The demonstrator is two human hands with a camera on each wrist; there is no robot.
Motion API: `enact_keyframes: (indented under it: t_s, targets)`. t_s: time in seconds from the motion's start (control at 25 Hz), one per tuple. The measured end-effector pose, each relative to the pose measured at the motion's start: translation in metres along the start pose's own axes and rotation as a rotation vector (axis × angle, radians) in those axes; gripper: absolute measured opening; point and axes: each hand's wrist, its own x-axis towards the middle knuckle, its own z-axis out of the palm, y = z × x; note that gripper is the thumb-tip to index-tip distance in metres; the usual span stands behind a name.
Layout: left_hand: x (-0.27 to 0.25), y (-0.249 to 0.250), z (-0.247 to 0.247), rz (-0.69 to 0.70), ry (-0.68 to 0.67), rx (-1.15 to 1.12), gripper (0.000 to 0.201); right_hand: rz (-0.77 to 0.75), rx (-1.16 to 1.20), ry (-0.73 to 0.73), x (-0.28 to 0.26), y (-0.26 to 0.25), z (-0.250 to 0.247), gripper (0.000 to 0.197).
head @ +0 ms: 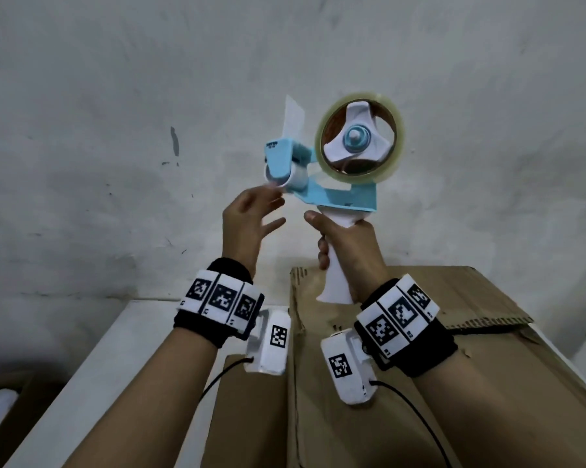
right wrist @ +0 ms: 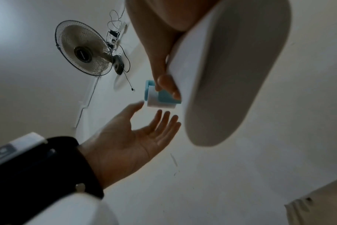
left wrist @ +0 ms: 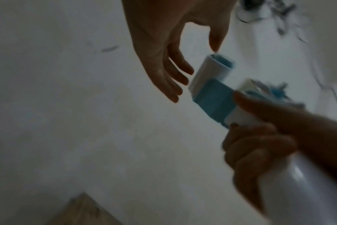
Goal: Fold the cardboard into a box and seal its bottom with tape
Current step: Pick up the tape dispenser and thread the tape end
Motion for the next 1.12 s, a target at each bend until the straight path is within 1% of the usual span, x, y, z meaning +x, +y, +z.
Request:
enact_keyframes:
  t_s: [0.04, 0.12, 0.2, 0.28, 0.4, 0.44, 0.52, 0.6, 0.68, 0.72, 0.8, 0.84, 0.96, 1.12]
  targets:
    - [0.000, 0.001, 0.000, 0.015, -0.034, 0.070, 0.013, 0.004, -0.013, -0.003, 0.001, 0.000, -0.001, 0.010]
    - [0.003, -0.001, -0.002, 0.010, -0.063, 0.122, 0.019, 0.018, -0.033, -0.005, 0.000, 0.001, 0.000, 0.011]
    - [0.004, -0.002, -0.005, 0.021, -0.075, 0.124, 0.012, 0.047, -0.018, -0.010, 0.000, 0.004, 0.001, 0.014]
    - [0.005, -0.005, -0.008, 0.081, -0.076, 0.158, 0.004, 0.077, 0.022, -0.020, -0.001, 0.005, 0.002, 0.015]
    - [0.003, -0.009, -0.007, 0.170, -0.064, 0.145, 0.011, 0.098, 0.075, -0.038, -0.003, 0.004, 0.004, 0.013]
    - [0.002, -0.012, -0.006, 0.214, -0.044, 0.148, 0.014, 0.107, 0.098, -0.046, -0.004, 0.003, 0.006, 0.013]
    - [0.000, -0.018, -0.003, 0.365, 0.059, 0.263, 0.017, 0.156, 0.172, -0.066, -0.007, 0.002, 0.009, 0.014]
    - [-0.002, -0.024, -0.001, 0.513, 0.150, 0.386, 0.012, 0.215, 0.242, -0.089, -0.010, 0.003, 0.013, 0.018]
    - [-0.004, -0.028, 0.001, 0.583, 0.192, 0.452, 0.011, 0.234, 0.259, -0.087, -0.011, 0.005, 0.014, 0.020]
    - [-0.004, -0.029, 0.001, 0.582, 0.189, 0.461, 0.011, 0.224, 0.246, -0.075, -0.011, 0.006, 0.013, 0.020]
    - [-0.005, -0.028, 0.001, 0.519, 0.153, 0.443, 0.010, 0.195, 0.202, -0.054, -0.010, 0.005, 0.010, 0.019]
    - [-0.004, -0.025, 0.000, 0.465, 0.132, 0.408, 0.012, 0.185, 0.181, -0.055, -0.010, 0.004, 0.009, 0.018]
    - [-0.001, -0.015, 0.002, 0.276, 0.036, 0.212, 0.017, 0.161, 0.142, -0.055, -0.007, 0.001, 0.004, 0.015]
    - [0.004, -0.010, -0.002, 0.203, -0.034, 0.235, 0.010, 0.168, 0.146, -0.058, -0.006, 0.004, 0.004, 0.015]
